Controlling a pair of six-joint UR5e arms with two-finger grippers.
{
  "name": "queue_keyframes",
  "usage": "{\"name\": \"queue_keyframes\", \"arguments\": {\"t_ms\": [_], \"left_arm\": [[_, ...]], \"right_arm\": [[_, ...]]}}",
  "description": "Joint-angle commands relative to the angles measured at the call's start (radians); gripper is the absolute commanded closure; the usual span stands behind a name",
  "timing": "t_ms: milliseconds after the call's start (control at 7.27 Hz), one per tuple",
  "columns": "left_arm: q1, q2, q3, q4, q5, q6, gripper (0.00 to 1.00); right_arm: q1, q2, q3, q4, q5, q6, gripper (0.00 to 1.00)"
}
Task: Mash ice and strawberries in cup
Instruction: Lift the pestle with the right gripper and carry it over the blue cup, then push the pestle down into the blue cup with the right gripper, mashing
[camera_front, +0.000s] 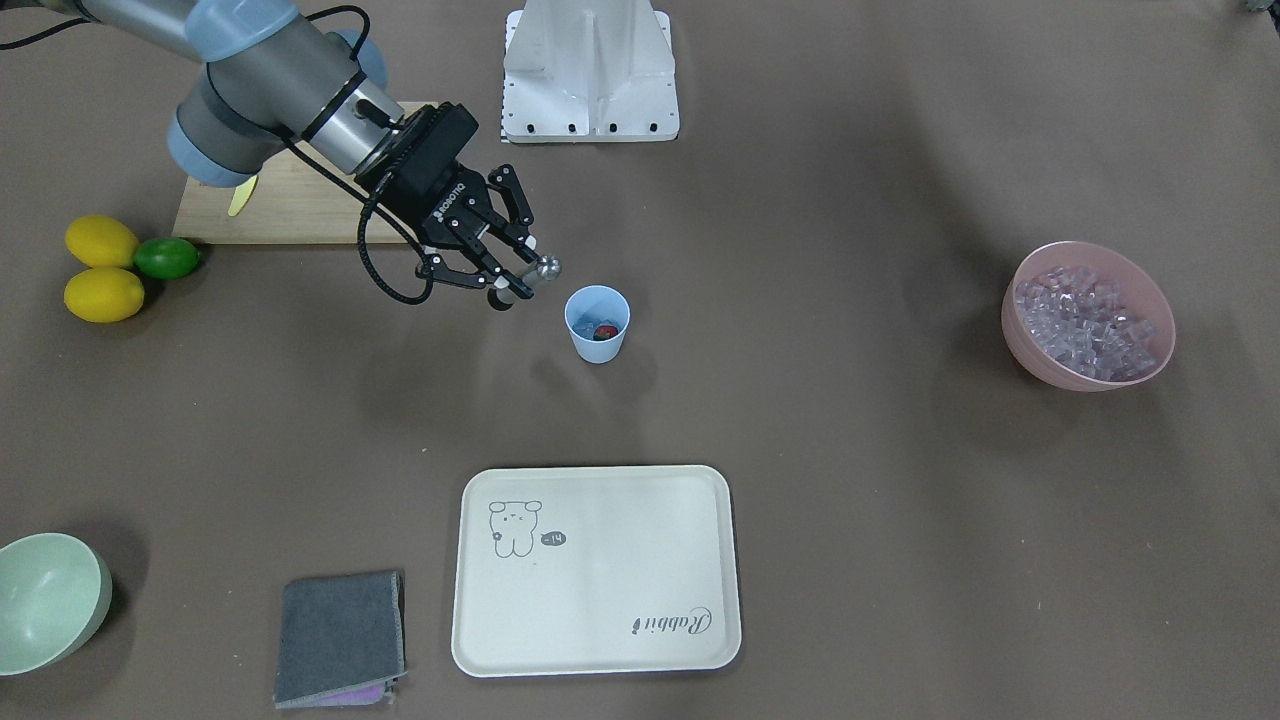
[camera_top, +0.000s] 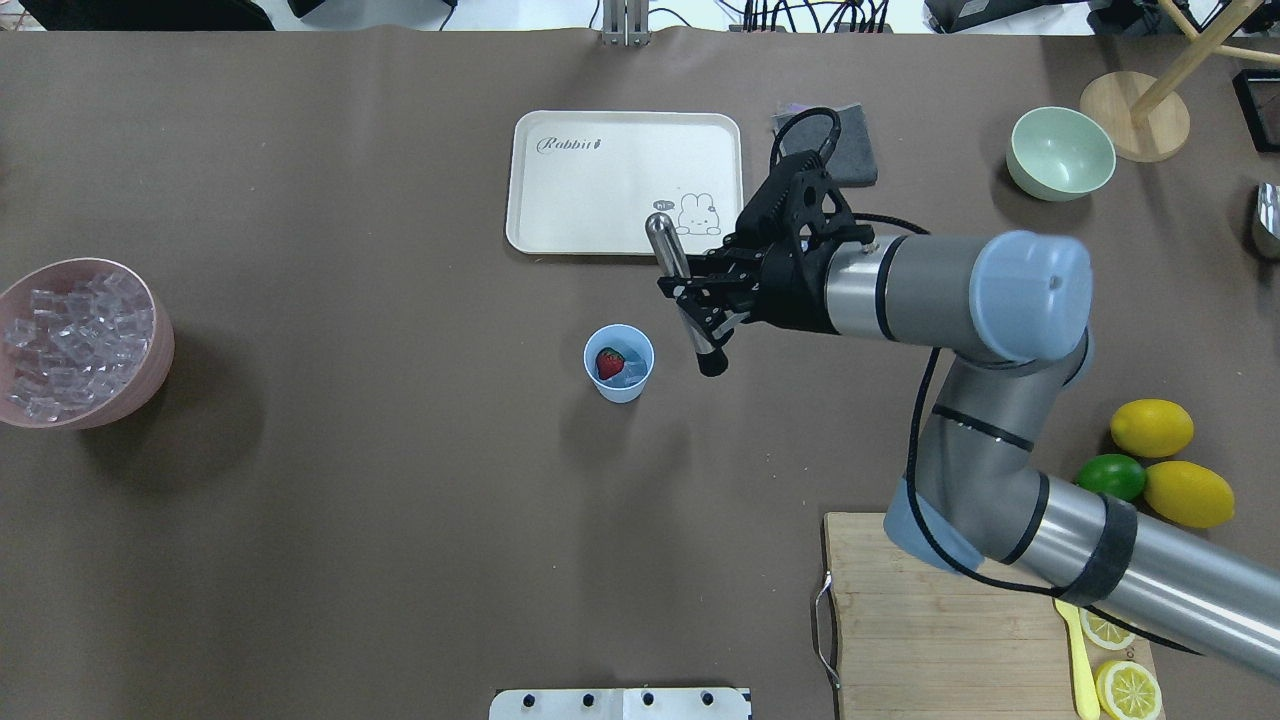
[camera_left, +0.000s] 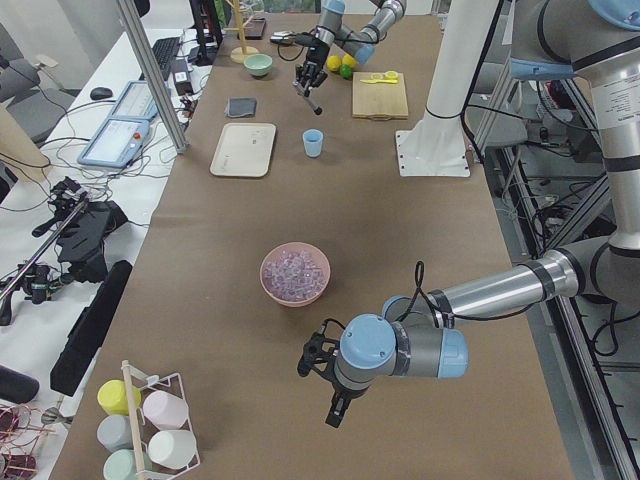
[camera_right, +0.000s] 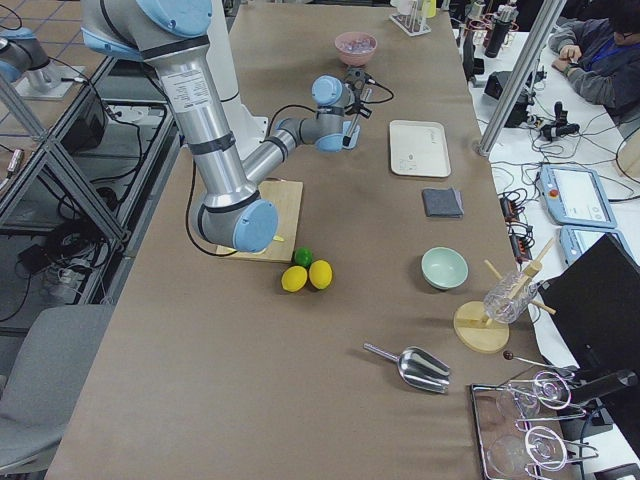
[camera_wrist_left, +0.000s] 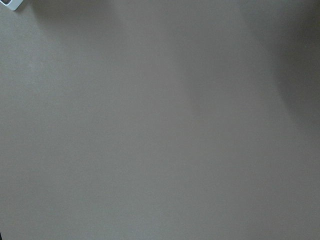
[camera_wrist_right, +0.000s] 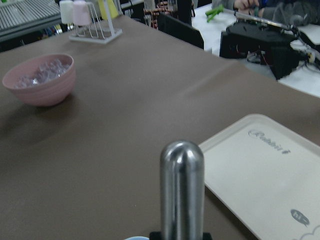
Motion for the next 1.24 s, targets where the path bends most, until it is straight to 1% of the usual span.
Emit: {"name": "queue_keyframes", "arguments": {"t_ms": [0, 138, 275, 551, 688, 826, 963, 1101], "left_arm": [[0.002, 0.0, -0.001, 0.0, 0.0, 0.0, 0.01], [0.002, 0.0, -0.001, 0.0, 0.0, 0.0, 0.01], [0.002, 0.0, -0.001, -0.002, 0.0, 0.0, 0.01], [0.002, 0.0, -0.001, -0.002, 0.0, 0.0, 0.0], [0.002, 0.0, 0.001, -0.002, 0.0, 0.002, 0.01], [0.002, 0.0, 0.001, -0.002, 0.0, 0.002, 0.01], [0.002, 0.0, 0.002, -0.006, 0.0, 0.002, 0.01], [-0.001, 0.0, 0.002, -0.008, 0.0, 0.002, 0.01]], "right_arm": [[-0.083, 0.019, -0.064, 0.224, -0.157, -0.062, 1.0], [-0.083, 0.054, -0.019, 0.212, -0.159, -0.06, 1.0], [-0.077, 0.056, -0.007, 0.217, -0.159, -0.06, 1.0], [-0.075, 0.054, -0.019, 0.217, -0.162, -0.067, 1.0], [-0.075, 0.054, -0.049, 0.233, -0.182, -0.07, 1.0], [-0.077, 0.057, -0.083, 0.284, -0.202, -0.07, 1.0], [-0.084, 0.059, -0.143, 0.351, -0.205, -0.07, 1.0], [-0.104, 0.063, -0.193, 0.405, -0.241, -0.07, 1.0]]}}
